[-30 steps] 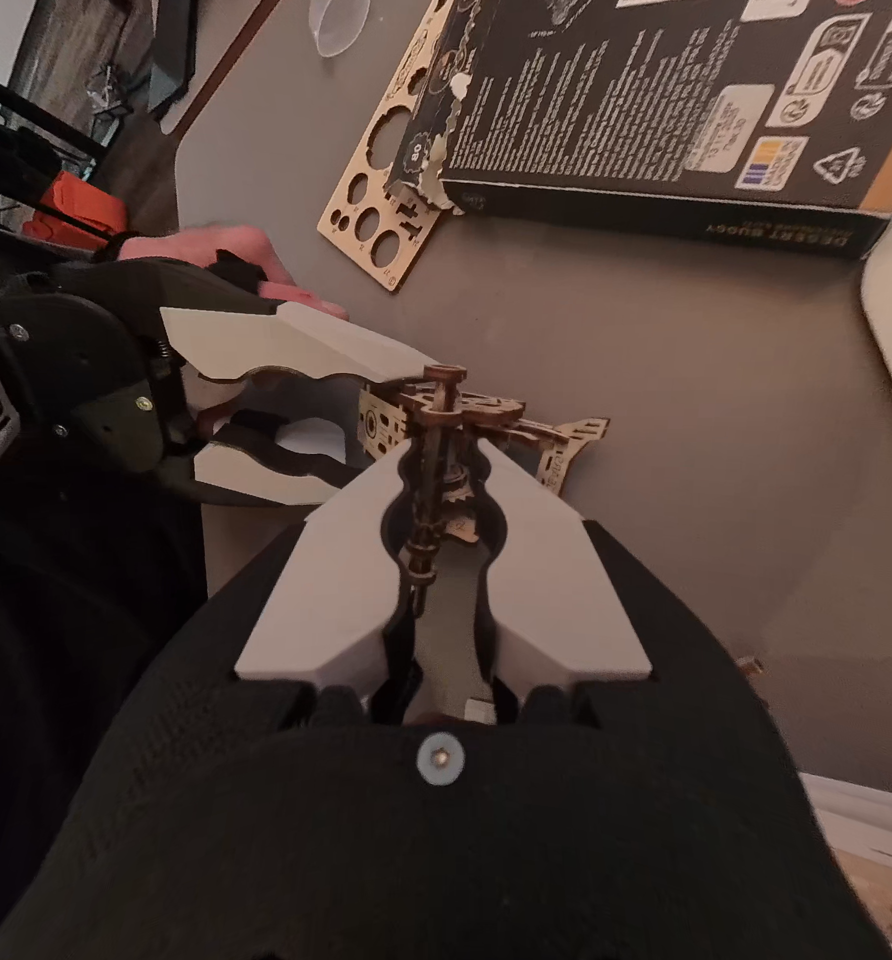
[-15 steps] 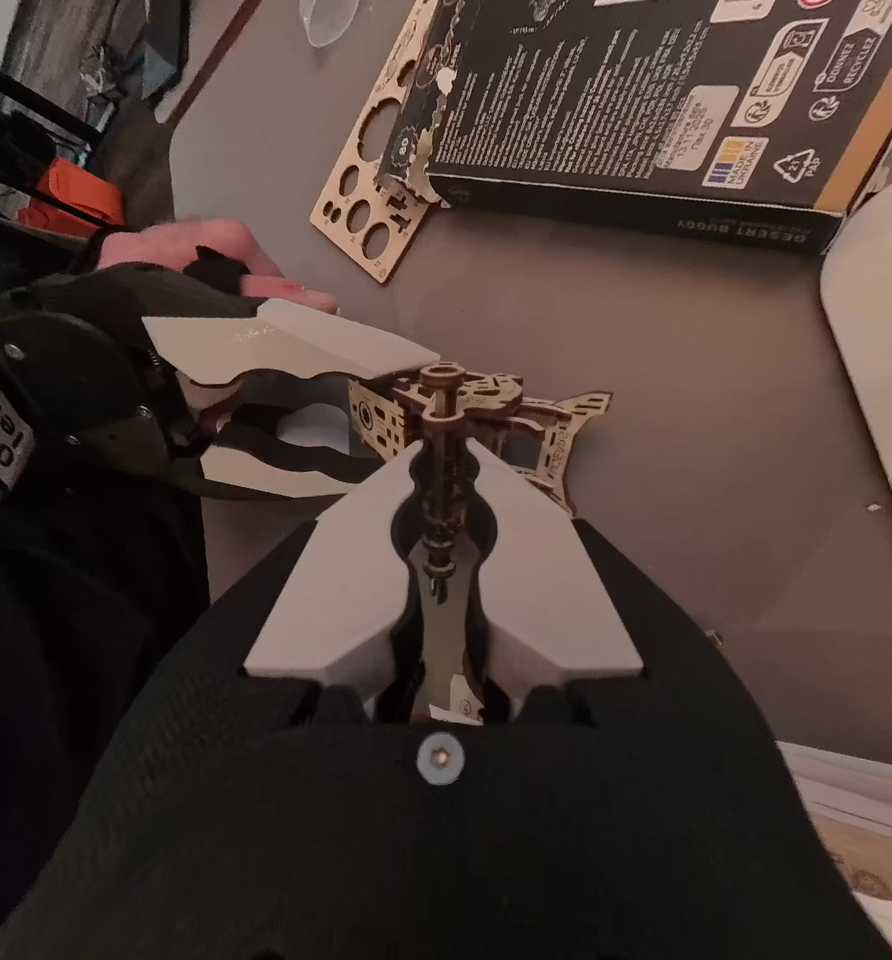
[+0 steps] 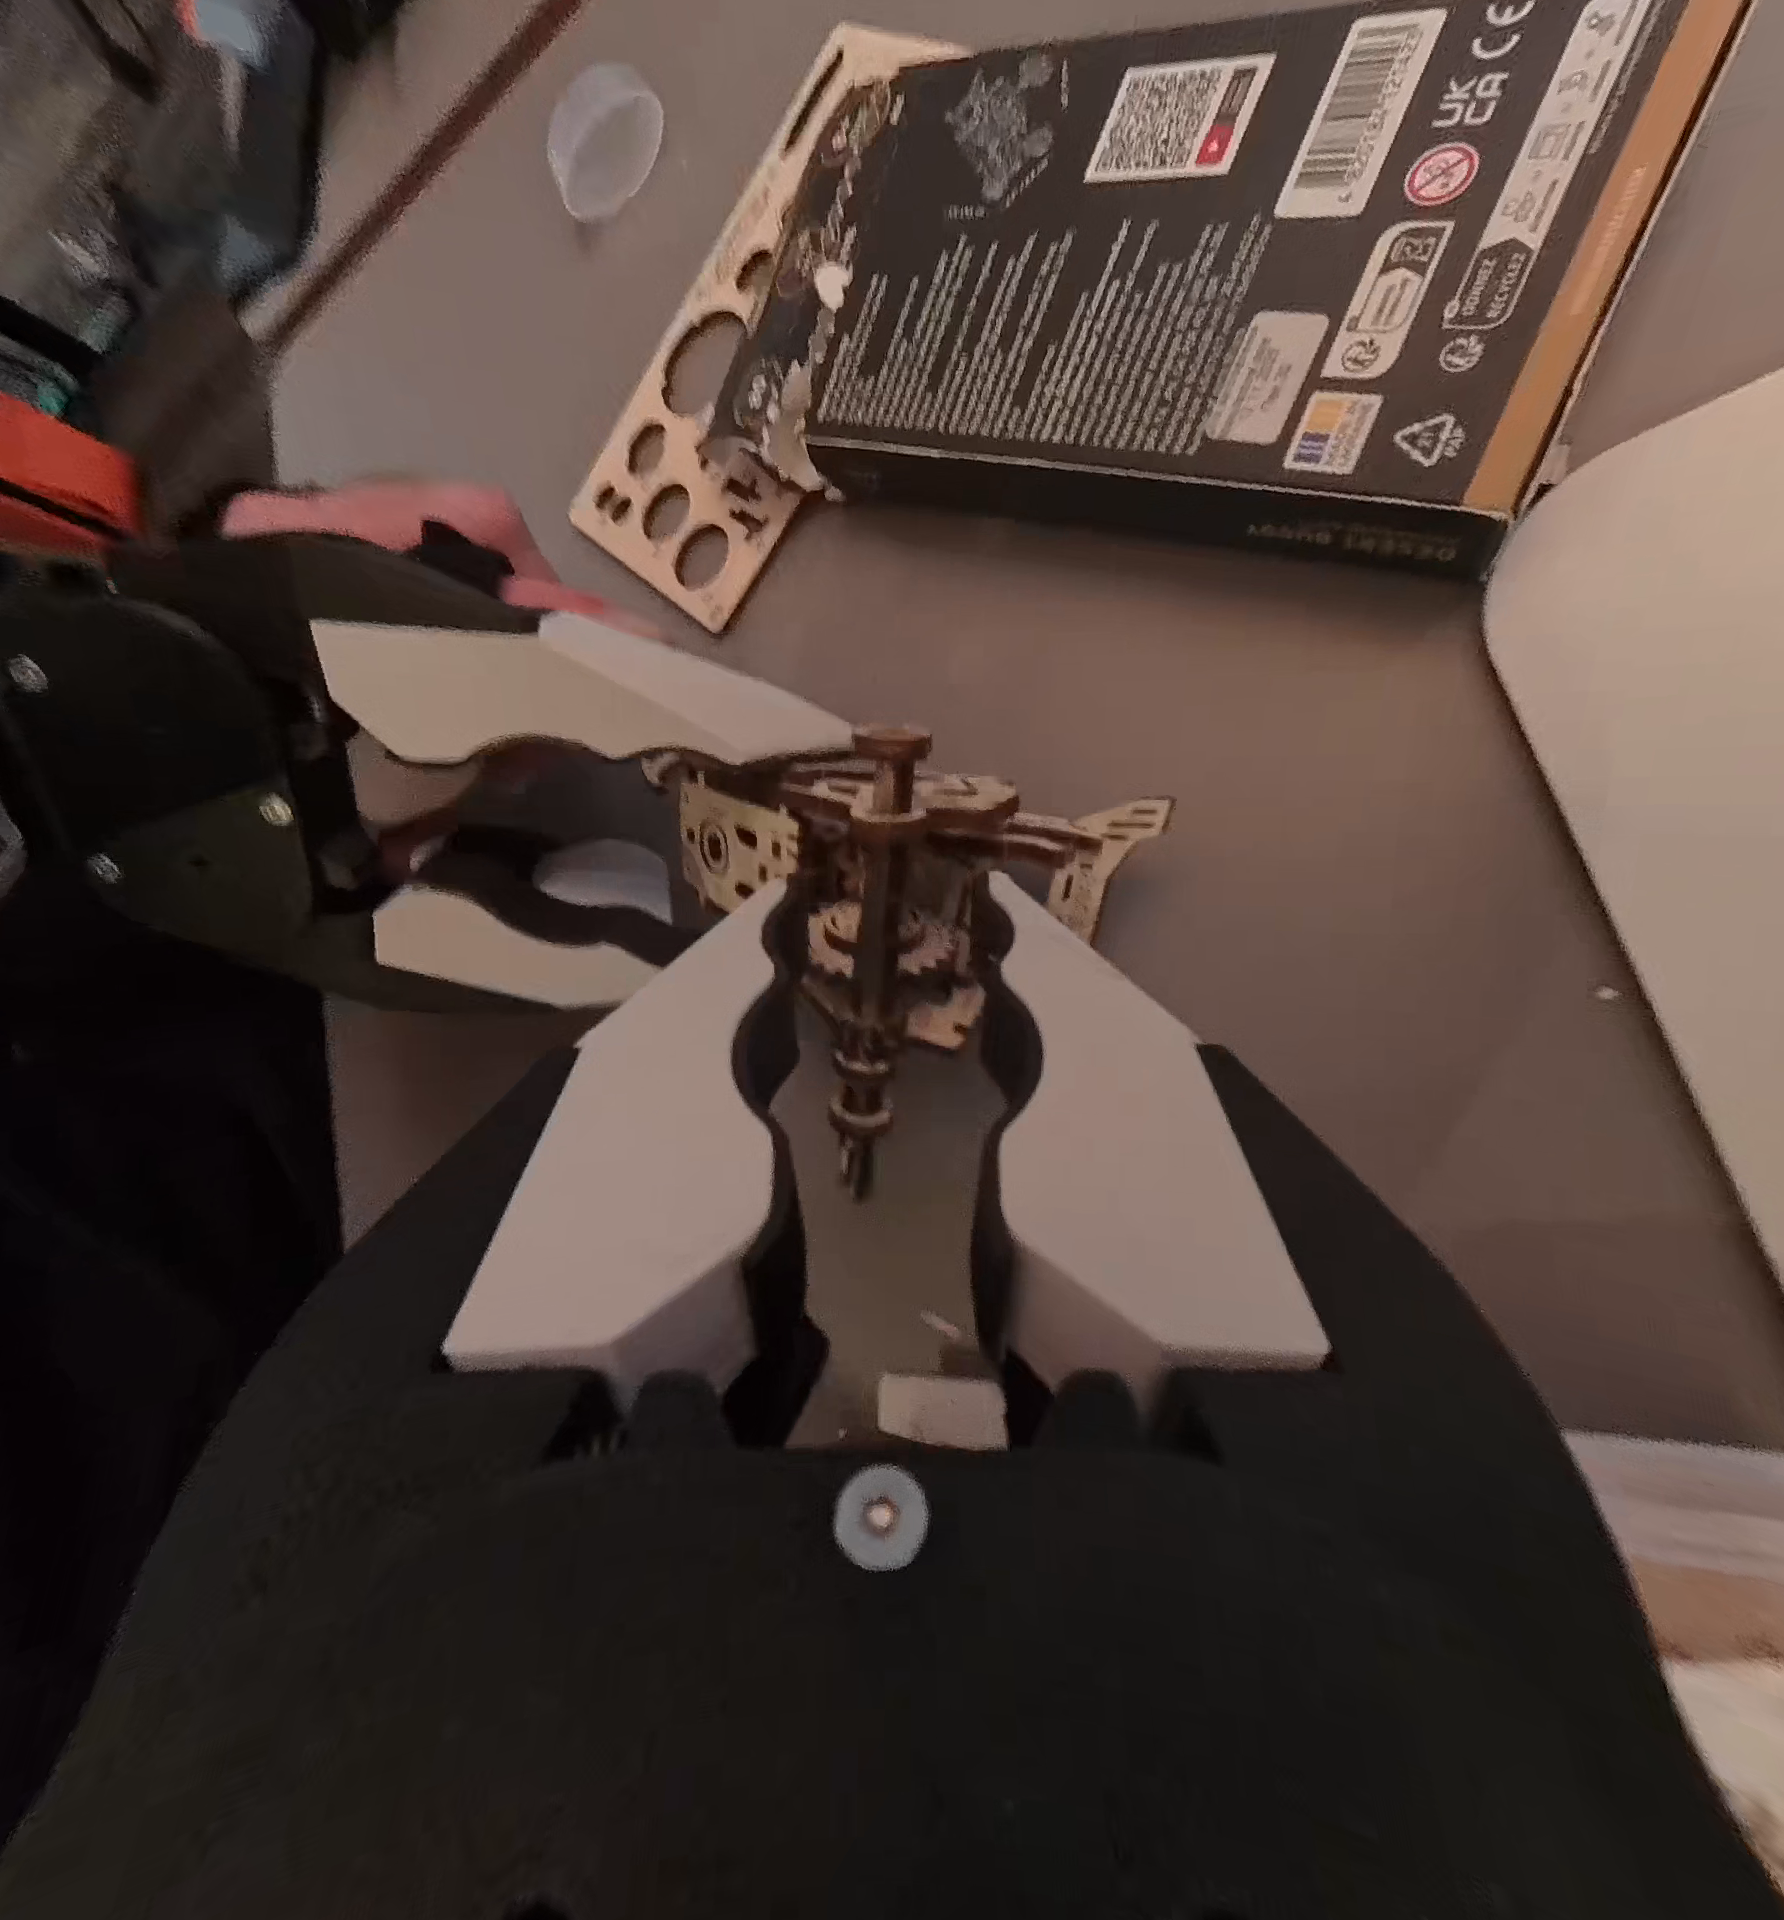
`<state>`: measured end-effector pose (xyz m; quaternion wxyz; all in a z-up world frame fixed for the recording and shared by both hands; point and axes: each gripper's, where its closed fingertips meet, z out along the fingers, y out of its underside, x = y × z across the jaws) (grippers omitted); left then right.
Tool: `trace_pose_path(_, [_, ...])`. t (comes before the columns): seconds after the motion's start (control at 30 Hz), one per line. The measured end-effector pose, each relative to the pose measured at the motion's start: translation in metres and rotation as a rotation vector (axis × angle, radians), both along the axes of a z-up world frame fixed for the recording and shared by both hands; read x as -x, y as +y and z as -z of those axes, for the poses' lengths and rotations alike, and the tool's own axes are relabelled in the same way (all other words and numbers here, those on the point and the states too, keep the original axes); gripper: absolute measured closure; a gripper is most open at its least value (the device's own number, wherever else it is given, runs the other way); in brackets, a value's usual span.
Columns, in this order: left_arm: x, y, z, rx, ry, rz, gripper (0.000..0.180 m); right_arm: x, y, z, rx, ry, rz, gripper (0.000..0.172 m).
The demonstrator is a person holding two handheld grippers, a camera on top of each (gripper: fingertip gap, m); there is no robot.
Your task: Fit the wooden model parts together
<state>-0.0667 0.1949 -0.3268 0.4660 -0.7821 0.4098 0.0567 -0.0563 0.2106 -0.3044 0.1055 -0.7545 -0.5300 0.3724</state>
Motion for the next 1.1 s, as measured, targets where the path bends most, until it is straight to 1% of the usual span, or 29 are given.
trace_pose_path(0.07, [-0.002, -0.001, 0.000, -0.009, -0.011, 0.008, 0.127, -0.007, -0.004, 0.003, -0.020, -0.032, -0.037, 0.141])
trace_pose_path(0.13, [-0.003, -0.001, -0.001, -0.033, 0.018, 0.013, 0.127, -0.012, -0.010, 0.012, -0.025, -0.075, -0.073, 0.136])
trace_pose_path(0.2, [-0.005, -0.001, -0.002, -0.062, 0.039, 0.023, 0.127, -0.011, -0.014, 0.014, -0.035, -0.065, -0.084, 0.139])
trace_pose_path(0.3, [-0.004, -0.002, -0.004, -0.108, 0.070, 0.031, 0.127, -0.010, -0.015, 0.015, -0.022, -0.027, -0.057, 0.140])
trace_pose_path(0.37, [-0.005, -0.003, -0.003, -0.121, 0.074, 0.032, 0.127, -0.010, -0.016, 0.015, -0.053, -0.003, -0.050, 0.140])
trace_pose_path(0.47, [-0.004, -0.003, -0.005, -0.163, 0.106, 0.033, 0.127, -0.011, -0.017, 0.013, -0.028, 0.036, 0.018, 0.140])
trace_pose_path(0.53, [-0.005, -0.003, -0.004, -0.166, 0.098, 0.039, 0.127, -0.012, -0.017, 0.012, 0.022, 0.054, 0.060, 0.140])
trace_pose_path(0.6, [-0.006, -0.003, -0.004, -0.176, 0.095, 0.042, 0.127, -0.014, -0.017, 0.011, 0.032, 0.059, 0.074, 0.140])
trace_pose_path(0.8, [-0.010, -0.003, -0.007, -0.185, 0.065, 0.067, 0.127, -0.017, -0.017, 0.010, 0.048, 0.050, 0.059, 0.141])
trace_pose_path(0.9, [-0.011, -0.004, -0.004, -0.142, 0.035, 0.083, 0.127, -0.016, -0.018, 0.013, 0.014, 0.000, 0.041, 0.141])
trace_pose_path(1.0, [-0.009, -0.004, 0.000, -0.099, 0.018, 0.091, 0.126, -0.016, -0.018, 0.015, 0.031, -0.028, 0.034, 0.141])
trace_pose_path(1.03, [-0.008, -0.002, 0.000, -0.094, 0.027, 0.086, 0.124, -0.015, -0.018, 0.015, 0.048, -0.030, 0.033, 0.141])
trace_pose_path(1.1, [-0.012, 0.001, -0.003, -0.105, 0.031, 0.099, 0.103, -0.013, -0.018, 0.015, 0.050, -0.050, 0.012, 0.141])
